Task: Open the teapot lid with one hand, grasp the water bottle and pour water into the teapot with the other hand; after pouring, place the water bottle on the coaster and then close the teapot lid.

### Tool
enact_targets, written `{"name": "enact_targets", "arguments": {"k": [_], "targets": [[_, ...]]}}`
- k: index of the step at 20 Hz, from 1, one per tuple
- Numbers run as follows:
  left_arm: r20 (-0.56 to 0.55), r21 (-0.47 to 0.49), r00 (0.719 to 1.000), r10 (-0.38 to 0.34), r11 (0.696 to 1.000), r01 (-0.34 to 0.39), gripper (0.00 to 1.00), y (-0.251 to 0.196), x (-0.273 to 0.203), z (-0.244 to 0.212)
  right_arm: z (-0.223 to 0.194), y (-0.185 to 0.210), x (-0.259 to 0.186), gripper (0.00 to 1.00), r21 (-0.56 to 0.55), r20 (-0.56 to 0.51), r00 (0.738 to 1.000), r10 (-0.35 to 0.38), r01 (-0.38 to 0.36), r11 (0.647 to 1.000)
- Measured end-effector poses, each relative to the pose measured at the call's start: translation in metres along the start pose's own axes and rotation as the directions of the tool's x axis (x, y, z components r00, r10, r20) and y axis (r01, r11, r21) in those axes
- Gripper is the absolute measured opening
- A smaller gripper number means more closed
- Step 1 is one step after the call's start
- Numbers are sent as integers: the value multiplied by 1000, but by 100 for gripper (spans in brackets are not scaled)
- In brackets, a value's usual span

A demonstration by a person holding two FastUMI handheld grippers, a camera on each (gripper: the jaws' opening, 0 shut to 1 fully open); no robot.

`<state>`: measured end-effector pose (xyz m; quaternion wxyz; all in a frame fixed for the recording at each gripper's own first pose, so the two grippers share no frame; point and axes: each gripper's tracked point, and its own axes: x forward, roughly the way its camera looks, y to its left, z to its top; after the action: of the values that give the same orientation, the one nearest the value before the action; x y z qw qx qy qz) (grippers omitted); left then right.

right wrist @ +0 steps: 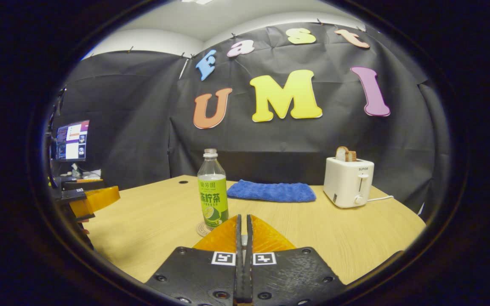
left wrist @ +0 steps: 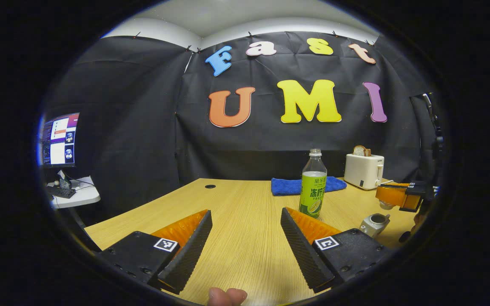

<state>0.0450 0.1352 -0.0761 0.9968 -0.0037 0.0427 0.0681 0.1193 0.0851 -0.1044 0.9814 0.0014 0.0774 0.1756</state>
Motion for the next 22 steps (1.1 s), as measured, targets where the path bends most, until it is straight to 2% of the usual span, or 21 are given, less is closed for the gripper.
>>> {"name": "enact_targets", "arguments": {"k": [12, 22], "targets": [[21, 20, 1000, 11, 1000, -12, 100, 9, -6, 2, -27, 3, 8, 0, -11, -24, 1000, -8, 8, 1000], [14, 18, 1000, 3, 1000, -4, 100, 5, -7, 0, -33, 2, 6, 0, -15, -16, 1000, -19, 18, 1000]]}}
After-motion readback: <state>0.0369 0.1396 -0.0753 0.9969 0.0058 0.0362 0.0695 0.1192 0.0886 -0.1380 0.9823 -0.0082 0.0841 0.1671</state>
